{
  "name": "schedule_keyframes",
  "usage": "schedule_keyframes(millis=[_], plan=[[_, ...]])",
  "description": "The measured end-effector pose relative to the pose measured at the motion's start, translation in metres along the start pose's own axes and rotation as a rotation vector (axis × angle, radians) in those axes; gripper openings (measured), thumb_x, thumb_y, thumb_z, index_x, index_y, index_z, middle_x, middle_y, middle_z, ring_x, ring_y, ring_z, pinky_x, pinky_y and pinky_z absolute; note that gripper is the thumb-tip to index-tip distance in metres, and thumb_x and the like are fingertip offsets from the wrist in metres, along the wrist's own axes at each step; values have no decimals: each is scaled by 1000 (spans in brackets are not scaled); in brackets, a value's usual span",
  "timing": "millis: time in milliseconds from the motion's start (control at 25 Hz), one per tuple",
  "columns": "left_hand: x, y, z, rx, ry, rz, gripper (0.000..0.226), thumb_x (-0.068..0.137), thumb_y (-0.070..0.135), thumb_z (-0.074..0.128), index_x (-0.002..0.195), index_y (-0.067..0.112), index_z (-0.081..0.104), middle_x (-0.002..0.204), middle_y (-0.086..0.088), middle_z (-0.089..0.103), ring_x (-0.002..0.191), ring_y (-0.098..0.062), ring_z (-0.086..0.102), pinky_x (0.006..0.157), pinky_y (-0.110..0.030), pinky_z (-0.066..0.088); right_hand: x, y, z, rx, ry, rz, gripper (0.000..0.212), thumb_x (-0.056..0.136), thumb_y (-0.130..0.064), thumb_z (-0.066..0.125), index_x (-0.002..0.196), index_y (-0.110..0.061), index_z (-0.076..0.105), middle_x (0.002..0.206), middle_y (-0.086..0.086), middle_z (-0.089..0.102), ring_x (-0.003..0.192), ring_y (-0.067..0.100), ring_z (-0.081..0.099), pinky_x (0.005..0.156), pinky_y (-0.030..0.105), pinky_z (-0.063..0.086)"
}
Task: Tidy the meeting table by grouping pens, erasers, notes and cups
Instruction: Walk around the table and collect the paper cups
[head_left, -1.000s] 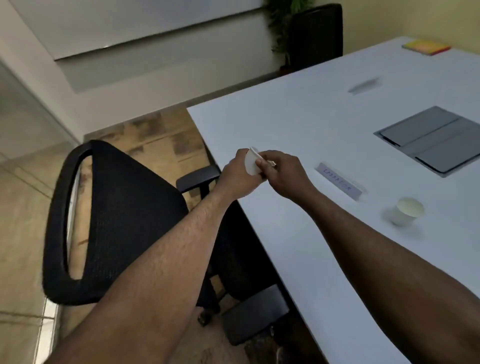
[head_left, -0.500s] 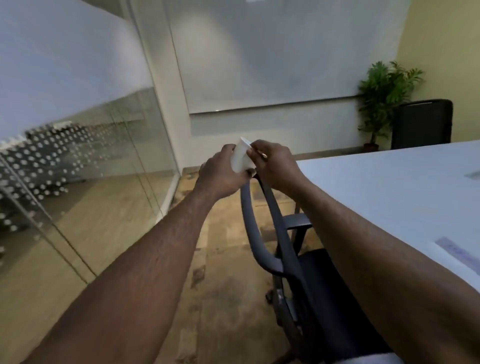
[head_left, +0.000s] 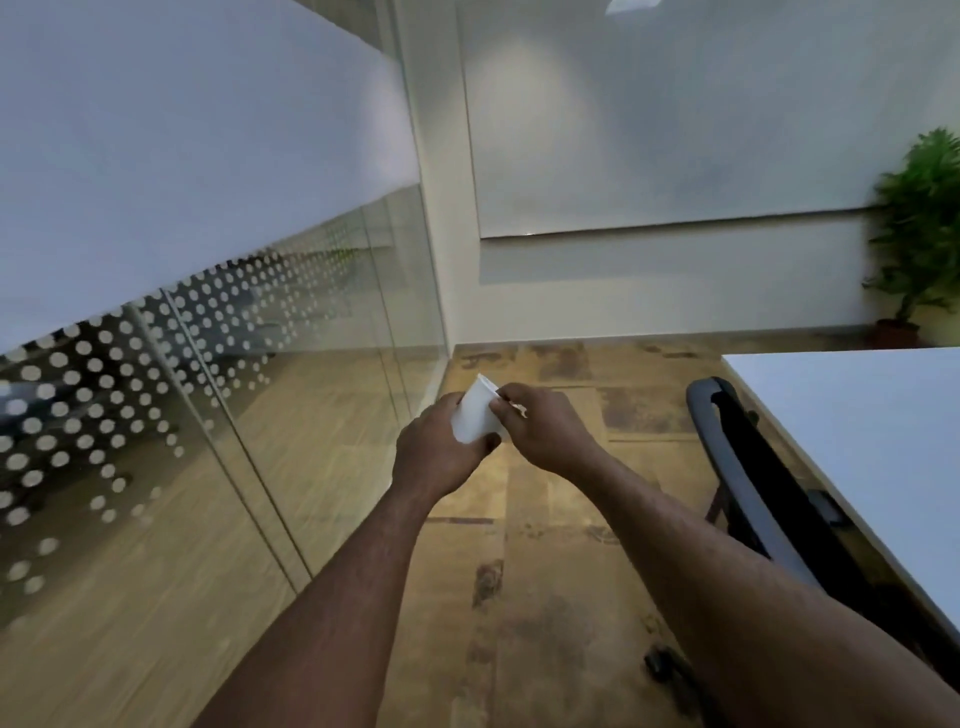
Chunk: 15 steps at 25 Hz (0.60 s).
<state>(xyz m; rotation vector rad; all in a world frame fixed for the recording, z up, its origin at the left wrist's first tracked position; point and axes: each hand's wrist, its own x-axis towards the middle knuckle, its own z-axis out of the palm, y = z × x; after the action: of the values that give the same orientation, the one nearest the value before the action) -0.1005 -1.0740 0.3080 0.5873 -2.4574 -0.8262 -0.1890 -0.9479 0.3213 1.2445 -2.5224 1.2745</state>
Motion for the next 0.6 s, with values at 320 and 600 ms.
schedule_keyframes(millis=[320, 600], plan=[[159, -105, 26, -13, -109, -167, 70, 67, 46, 79, 130, 32, 53, 113, 8, 66, 94, -15, 61, 74, -30, 49, 158, 68, 90, 119, -81, 114, 24, 94, -29, 57, 108, -17, 72, 107, 5, 72, 98, 20, 64, 84, 35, 49], [295, -130, 107, -72, -176, -118, 65, 71, 41, 79, 128, 25, 54, 118, 3, 64, 100, -20, 60, 81, -37, 52, 271, 158, 105, -4, -56, 219, 27, 96, -30, 54, 113, -16, 70, 117, 4, 70, 105, 21, 62, 87, 34, 48]])
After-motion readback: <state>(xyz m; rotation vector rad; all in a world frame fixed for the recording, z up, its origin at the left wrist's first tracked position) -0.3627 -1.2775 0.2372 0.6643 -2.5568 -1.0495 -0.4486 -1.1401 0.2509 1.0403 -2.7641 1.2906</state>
